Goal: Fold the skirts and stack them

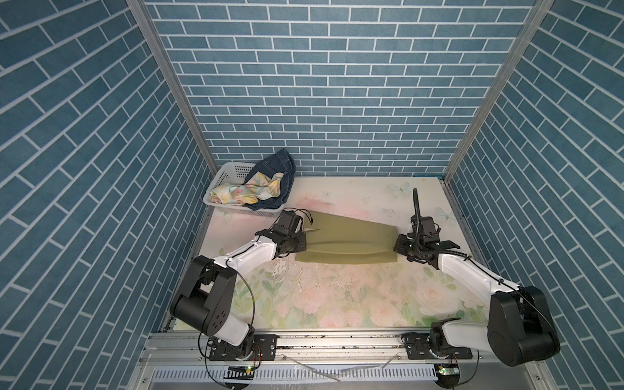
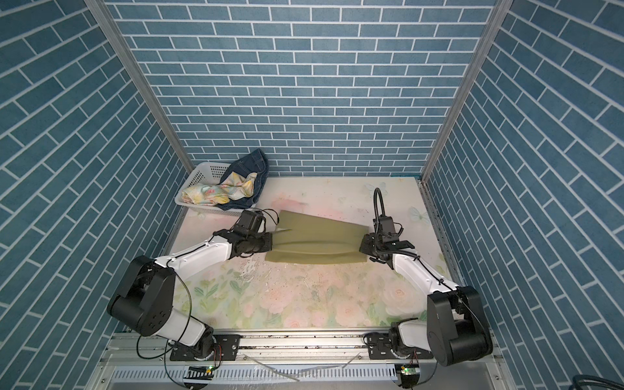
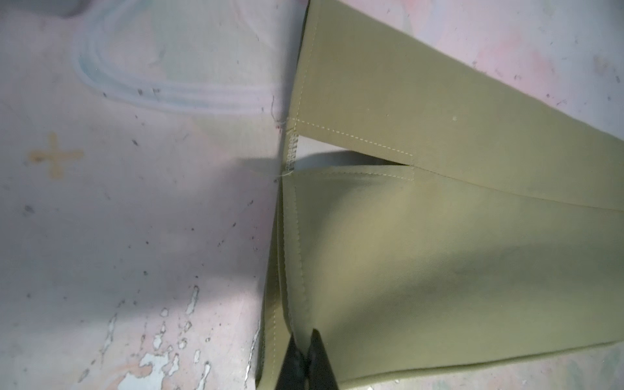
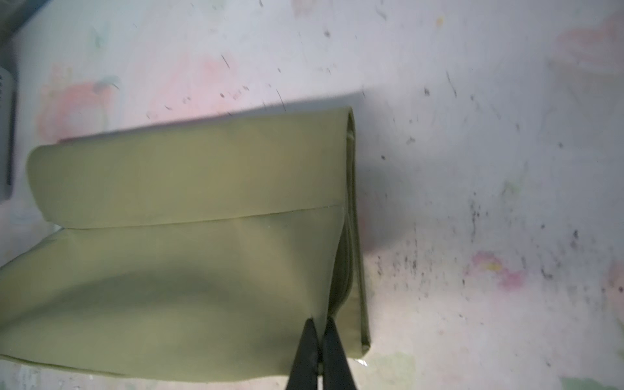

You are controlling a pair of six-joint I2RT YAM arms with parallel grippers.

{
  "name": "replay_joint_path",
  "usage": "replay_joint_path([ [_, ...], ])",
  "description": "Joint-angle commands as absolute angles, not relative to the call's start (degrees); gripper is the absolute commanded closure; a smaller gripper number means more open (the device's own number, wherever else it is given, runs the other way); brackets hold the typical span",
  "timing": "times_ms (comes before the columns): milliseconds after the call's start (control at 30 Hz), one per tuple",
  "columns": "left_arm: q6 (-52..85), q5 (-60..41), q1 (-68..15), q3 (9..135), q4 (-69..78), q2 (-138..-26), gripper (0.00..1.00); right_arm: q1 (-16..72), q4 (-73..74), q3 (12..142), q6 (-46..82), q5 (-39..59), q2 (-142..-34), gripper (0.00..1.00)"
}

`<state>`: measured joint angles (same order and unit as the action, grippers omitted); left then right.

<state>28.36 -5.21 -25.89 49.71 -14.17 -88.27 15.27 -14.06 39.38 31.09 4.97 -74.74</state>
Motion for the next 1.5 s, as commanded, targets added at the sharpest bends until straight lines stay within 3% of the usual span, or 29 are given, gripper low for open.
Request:
replay_joint_path([
  [0,30.06,-4.51,-27.27,48.03,-11.10,-90.43,1.00,15.06,-12.16,36.43,31.09,4.68,-75.89,1.00],
  [367,31.09,-2.79,-27.77,45.34,-9.31,-93.79,1.00,15.12,-12.00,35.76,30.89,6.75,-78.45,0.99],
  [400,30.95,-2.34,-27.81,45.58,-9.80,-93.62,0.96,15.07,-12.61,35.99,30.78,6.77,-78.11,0.93],
  [533,30.51,-1.60,-27.79,46.91,-11.36,-92.18,0.65,14.61,-15.15,37.00,31.50,7.99,-74.98,0.72],
  [600,29.90,-1.41,-27.77,48.07,-12.24,-91.27,0.54,13.69,-15.04,37.13,33.61,9.88,-71.98,0.58],
  [700,28.77,-0.87,-27.78,50.14,-13.73,-90.39,0.44,11.75,-15.09,38.61,34.69,11.81,-71.10,0.44],
  [800,27.20,-0.05,-27.78,52.81,-15.56,-91.23,0.36,9.57,-12.89,39.23,35.99,15.97,-73.11,0.38],
  [967,25.07,0.87,-27.78,56.60,-17.14,-94.11,0.27,8.02,-8.37,38.34,37.82,18.37,-77.43,0.37],
  [1200,22.44,2.65,-27.25,62.92,-19.40,-100.88,0.25,7.04,-2.50,37.80,39.37,20.26,-83.98,0.38],
  [1467,20.91,3.00,-25.40,65.86,-19.54,-105.36,0.25,7.02,1.30,36.94,39.64,21.13,-89.41,0.48],
])
